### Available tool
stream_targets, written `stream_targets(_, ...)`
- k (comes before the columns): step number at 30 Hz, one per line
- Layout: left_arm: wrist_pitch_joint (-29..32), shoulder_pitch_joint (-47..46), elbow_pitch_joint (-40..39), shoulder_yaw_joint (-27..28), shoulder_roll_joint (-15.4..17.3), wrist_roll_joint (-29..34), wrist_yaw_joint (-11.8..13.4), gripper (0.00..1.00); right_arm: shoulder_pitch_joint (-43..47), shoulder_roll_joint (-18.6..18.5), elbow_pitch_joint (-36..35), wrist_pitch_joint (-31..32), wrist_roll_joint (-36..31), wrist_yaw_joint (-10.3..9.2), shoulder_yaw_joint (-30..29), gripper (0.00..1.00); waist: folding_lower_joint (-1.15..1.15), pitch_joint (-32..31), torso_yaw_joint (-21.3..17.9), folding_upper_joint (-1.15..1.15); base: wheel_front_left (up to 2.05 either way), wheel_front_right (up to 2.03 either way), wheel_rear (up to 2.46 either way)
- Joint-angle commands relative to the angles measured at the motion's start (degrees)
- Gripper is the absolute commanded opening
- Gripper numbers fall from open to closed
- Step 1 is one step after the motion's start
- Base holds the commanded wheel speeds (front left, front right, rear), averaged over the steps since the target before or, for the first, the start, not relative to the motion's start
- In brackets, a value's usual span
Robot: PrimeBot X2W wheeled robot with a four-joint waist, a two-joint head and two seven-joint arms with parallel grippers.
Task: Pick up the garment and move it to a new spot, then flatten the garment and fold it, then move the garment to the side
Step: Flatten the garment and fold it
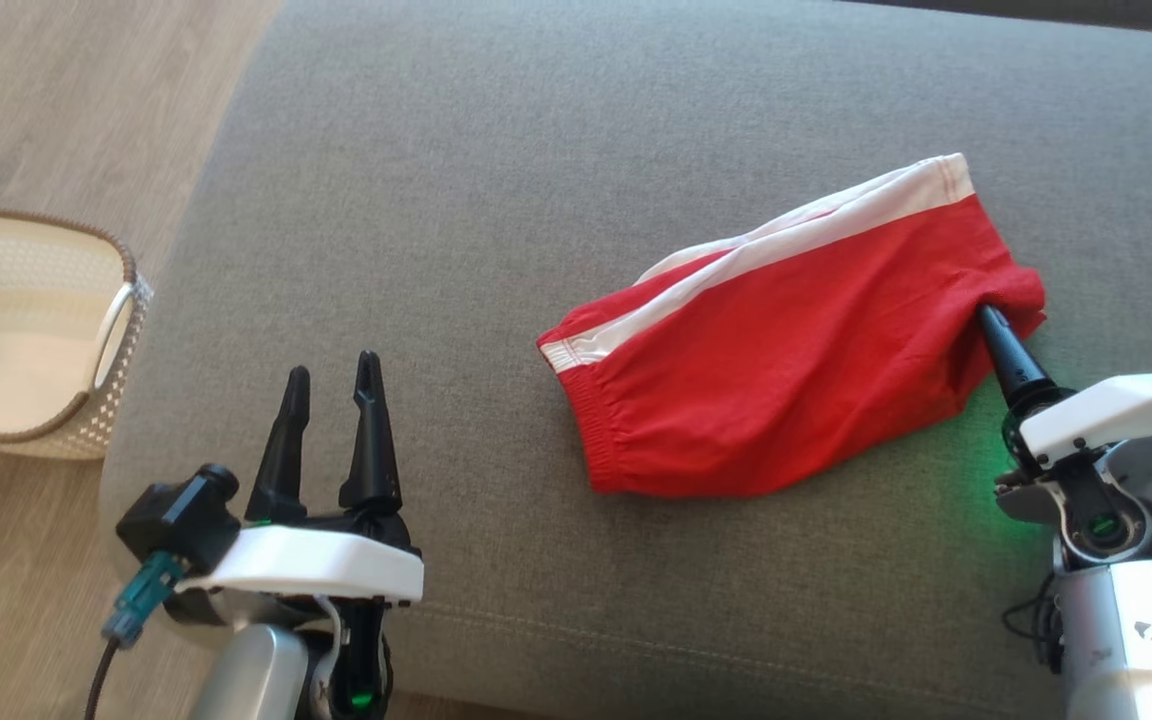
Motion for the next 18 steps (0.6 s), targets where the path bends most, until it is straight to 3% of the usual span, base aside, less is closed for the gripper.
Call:
stream_targets(1,-0.4,-1.5,-1.5,1.7,0.4,0.6,0.0,1.00,-0.2,0.2,-2.5,-0.4,1.5,-0.01,2.1,1.00,0.00,-0.4,-0.3,0.00,0.00,0.00,0.00)
stream_targets(6,-0.4,-1.4,0.1,1.4,0.4,1.5,-0.5,1.00,1.7,0.2,-6.3,-1.4,6.3,-0.01,5.6,1.00,0.00,-0.8,-0.8,0.00,0.00,0.00,0.00)
stream_targets(10,-0.4,-1.2,0.7,1.5,0.4,2.0,-0.8,1.00,2.0,0.2,-5.5,-2.5,7.7,-0.01,6.1,1.00,0.00,-0.9,-0.7,0.00,0.00,0.00,0.00)
stream_targets(14,-0.4,-1.0,1.4,1.3,0.4,2.6,-1.0,1.00,1.6,-0.5,-2.1,-3.5,6.7,-0.01,5.8,1.00,0.00,-1.2,-0.2,0.00,0.00,0.00,0.00)
stream_targets(18,-0.4,-0.6,2.0,0.8,0.4,3.1,-1.0,1.00,-0.5,-0.9,4.8,-6.3,3.1,-0.01,1.9,1.00,0.00,-1.6,0.4,0.00,0.00,0.00,0.00)
